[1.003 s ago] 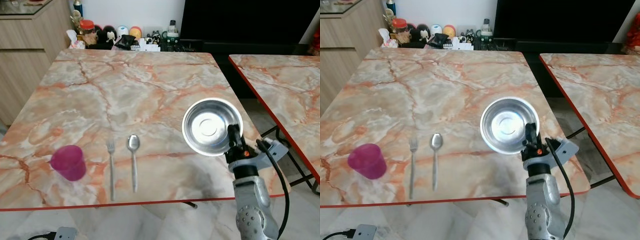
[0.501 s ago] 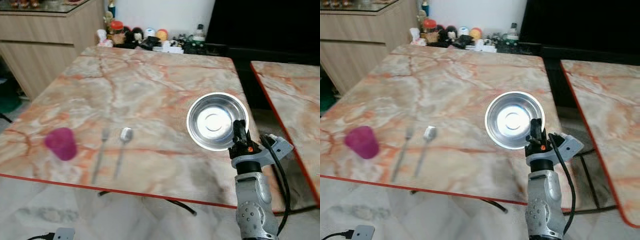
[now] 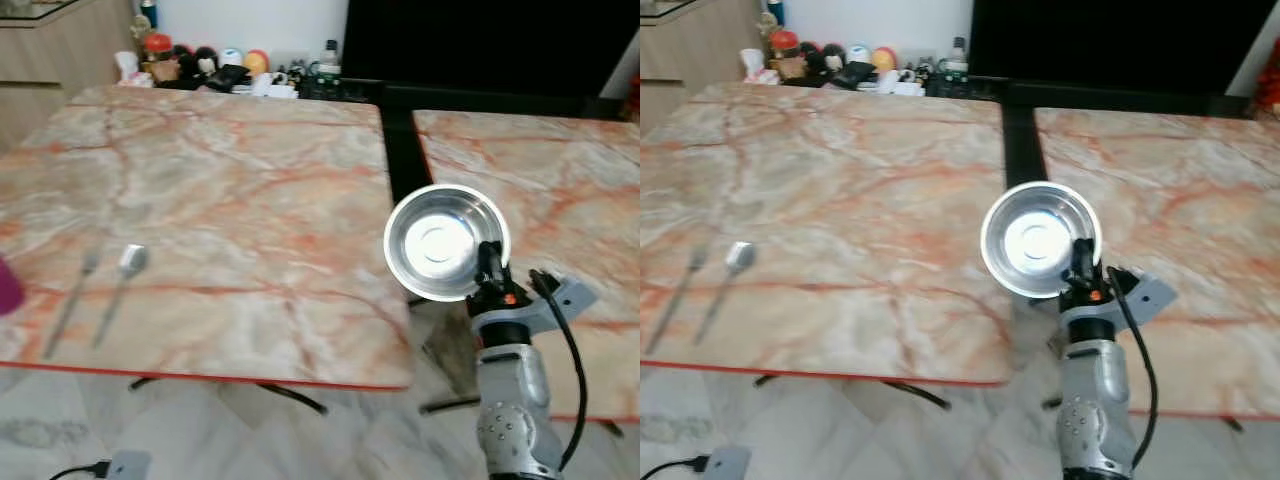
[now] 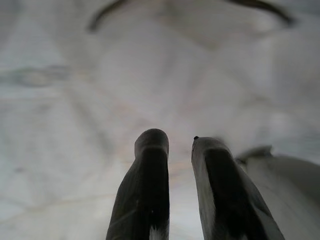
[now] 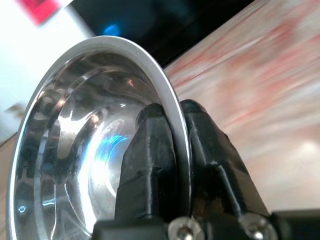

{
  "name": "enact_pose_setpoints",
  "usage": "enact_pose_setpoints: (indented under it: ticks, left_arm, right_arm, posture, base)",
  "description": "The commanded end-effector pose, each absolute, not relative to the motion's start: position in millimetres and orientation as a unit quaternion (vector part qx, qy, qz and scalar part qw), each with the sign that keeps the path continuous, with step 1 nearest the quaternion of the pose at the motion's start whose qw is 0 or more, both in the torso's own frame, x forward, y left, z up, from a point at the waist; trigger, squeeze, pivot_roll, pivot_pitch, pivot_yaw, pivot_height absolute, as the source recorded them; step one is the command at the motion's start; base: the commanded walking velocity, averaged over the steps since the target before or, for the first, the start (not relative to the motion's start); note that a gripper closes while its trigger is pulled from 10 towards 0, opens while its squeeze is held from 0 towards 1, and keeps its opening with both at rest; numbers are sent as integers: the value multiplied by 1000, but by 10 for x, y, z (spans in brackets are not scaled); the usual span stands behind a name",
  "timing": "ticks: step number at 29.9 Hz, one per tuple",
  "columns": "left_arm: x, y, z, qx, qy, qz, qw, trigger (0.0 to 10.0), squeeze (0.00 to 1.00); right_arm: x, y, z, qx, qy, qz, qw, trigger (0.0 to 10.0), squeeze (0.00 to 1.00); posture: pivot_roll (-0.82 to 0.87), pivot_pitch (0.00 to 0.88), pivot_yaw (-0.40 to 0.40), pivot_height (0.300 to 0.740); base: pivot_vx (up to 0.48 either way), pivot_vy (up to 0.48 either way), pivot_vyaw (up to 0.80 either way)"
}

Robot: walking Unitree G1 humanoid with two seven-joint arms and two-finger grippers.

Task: Setting the table

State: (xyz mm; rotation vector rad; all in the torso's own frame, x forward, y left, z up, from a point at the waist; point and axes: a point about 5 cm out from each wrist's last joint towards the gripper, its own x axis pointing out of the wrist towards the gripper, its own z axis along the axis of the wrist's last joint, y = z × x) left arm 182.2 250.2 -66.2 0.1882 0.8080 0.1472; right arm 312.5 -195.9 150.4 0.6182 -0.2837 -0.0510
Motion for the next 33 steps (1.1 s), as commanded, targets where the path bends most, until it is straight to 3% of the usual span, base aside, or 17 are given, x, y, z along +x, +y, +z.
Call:
enact_pose_setpoints:
  ticks: [1, 27, 33]
  left_arm:
    - [1738, 2593, -678, 100, 405, 79, 905, 10000, 0]
    - [1740, 2597, -674, 111, 405, 71, 905, 10000, 0]
    - [1729, 2614, -673, 105, 404, 81, 905, 10000, 0]
  right_arm:
    - [3141, -1908, 1567, 307, -153, -19, 939, 10000, 0]
    - [3154, -1970, 1500, 299, -139, -55, 943, 10000, 0]
    - [3158, -1984, 1505, 298, -141, -60, 942, 10000, 0]
  posture:
    - [73, 154, -40, 740]
    - [66, 155, -40, 740]
    - [66, 153, -40, 740]
  base:
    - [0, -480, 0]
    - [0, -479, 0]
    - [0, -44, 0]
